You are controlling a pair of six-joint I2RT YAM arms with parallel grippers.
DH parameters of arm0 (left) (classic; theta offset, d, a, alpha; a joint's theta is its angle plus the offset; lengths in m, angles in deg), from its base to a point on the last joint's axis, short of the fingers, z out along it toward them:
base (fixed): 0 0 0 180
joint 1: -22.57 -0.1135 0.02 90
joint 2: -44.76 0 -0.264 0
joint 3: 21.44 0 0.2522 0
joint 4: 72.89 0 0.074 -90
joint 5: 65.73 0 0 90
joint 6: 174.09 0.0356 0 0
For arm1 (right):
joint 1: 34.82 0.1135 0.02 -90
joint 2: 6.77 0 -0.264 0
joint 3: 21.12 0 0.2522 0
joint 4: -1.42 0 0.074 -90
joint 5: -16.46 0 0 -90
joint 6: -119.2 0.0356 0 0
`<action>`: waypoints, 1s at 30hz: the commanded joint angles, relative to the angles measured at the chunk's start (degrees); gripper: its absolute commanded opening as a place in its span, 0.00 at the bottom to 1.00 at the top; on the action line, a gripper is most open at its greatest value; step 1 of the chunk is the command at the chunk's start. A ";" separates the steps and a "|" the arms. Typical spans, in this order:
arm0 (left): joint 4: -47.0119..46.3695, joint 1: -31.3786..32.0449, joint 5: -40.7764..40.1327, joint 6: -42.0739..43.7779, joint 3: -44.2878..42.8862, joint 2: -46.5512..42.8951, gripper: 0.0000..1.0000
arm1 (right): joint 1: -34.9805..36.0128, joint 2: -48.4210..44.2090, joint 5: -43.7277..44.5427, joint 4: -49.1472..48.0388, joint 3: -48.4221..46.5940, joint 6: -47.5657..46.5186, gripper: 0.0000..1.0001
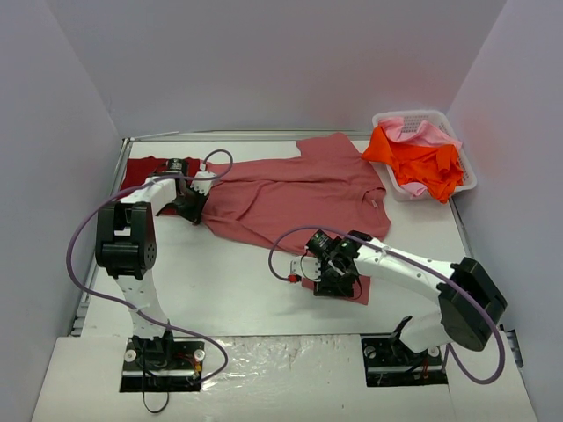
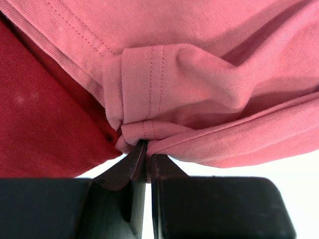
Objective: Fold and stack the t-shirts
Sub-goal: Grap the side of the flattened tshirt closest away from the robot with both arms
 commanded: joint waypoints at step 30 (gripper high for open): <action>0.42 -0.68 -1.86 1.34 1.09 -1.82 0.02 | 4.72 13.55 -2.65 9.72 -5.23 7.63 0.57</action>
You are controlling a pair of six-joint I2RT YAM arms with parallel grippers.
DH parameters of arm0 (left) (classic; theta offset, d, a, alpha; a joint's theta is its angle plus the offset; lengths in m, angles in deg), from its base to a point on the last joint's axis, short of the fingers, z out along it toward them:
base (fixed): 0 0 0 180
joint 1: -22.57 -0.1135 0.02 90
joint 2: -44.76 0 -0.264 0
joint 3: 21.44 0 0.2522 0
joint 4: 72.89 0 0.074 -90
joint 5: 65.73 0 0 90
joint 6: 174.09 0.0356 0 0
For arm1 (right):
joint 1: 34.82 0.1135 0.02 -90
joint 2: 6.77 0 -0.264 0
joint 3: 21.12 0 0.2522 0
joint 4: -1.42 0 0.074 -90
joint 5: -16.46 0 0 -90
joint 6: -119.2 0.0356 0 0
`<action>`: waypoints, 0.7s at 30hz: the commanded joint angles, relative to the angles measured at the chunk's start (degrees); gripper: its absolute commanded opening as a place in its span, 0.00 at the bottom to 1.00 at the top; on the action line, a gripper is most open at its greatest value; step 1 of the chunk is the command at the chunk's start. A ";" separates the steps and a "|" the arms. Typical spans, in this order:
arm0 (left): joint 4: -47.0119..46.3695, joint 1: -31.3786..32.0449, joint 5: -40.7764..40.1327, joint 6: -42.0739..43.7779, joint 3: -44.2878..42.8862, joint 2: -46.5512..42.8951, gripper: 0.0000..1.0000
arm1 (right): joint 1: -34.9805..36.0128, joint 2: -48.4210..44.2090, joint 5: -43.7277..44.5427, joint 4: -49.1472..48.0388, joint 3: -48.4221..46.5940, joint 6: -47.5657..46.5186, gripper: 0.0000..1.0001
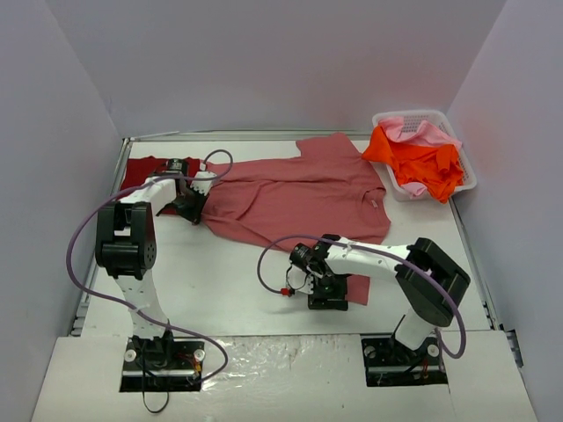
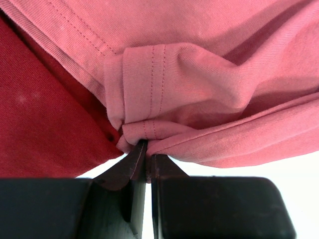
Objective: Fold and stack the t-shirts
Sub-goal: Grap the side of the flattened tshirt closest away from the robot with both arms
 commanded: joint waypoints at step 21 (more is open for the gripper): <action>0.29 -0.77 -1.16 1.37 1.53 -2.76 0.02 | -1.16 6.96 -0.07 -0.62 -2.30 3.45 0.18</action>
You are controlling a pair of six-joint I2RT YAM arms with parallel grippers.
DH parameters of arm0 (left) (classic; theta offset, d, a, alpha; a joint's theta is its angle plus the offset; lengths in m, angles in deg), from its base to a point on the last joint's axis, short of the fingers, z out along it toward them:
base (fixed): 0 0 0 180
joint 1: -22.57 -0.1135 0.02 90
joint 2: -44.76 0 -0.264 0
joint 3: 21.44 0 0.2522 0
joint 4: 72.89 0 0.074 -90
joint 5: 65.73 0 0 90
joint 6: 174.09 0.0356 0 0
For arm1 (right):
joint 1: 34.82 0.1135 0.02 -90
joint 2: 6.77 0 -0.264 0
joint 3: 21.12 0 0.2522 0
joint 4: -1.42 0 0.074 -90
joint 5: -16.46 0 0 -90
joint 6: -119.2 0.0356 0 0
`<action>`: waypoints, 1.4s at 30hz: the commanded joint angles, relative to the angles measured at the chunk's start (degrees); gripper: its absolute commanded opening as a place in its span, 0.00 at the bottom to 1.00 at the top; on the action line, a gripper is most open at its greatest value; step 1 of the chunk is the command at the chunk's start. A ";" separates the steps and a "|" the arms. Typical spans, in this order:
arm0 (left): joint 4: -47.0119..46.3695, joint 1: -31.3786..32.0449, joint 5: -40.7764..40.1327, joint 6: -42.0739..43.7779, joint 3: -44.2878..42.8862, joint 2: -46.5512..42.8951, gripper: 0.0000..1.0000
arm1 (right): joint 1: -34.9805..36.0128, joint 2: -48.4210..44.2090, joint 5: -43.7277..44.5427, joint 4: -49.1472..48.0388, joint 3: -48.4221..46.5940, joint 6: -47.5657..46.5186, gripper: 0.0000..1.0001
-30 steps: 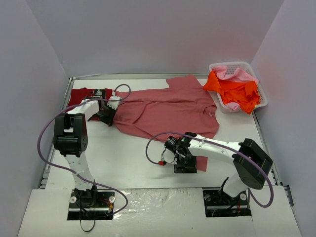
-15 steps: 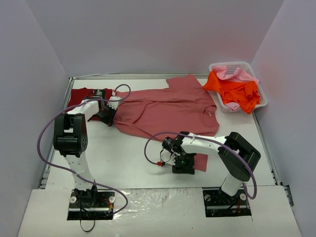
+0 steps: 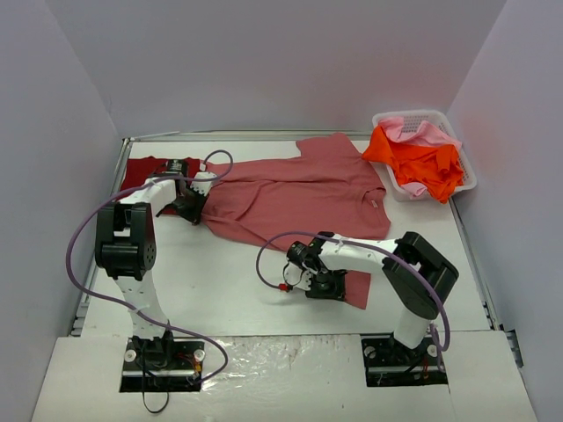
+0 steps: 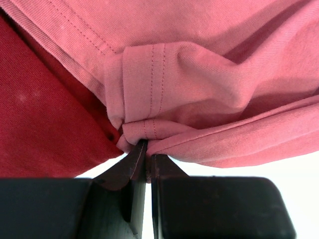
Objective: Fold and stack the t-shirts
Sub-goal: Grap the side of the flattened tshirt closest away from the robot with both arms, then fold the flattened tshirt in 1/3 of the way
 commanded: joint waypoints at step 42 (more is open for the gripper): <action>3.42 2.57 -4.43 15.45 30.16 -40.82 0.02 | -20.21 -9.62 -17.96 26.33 -8.37 -14.00 0.00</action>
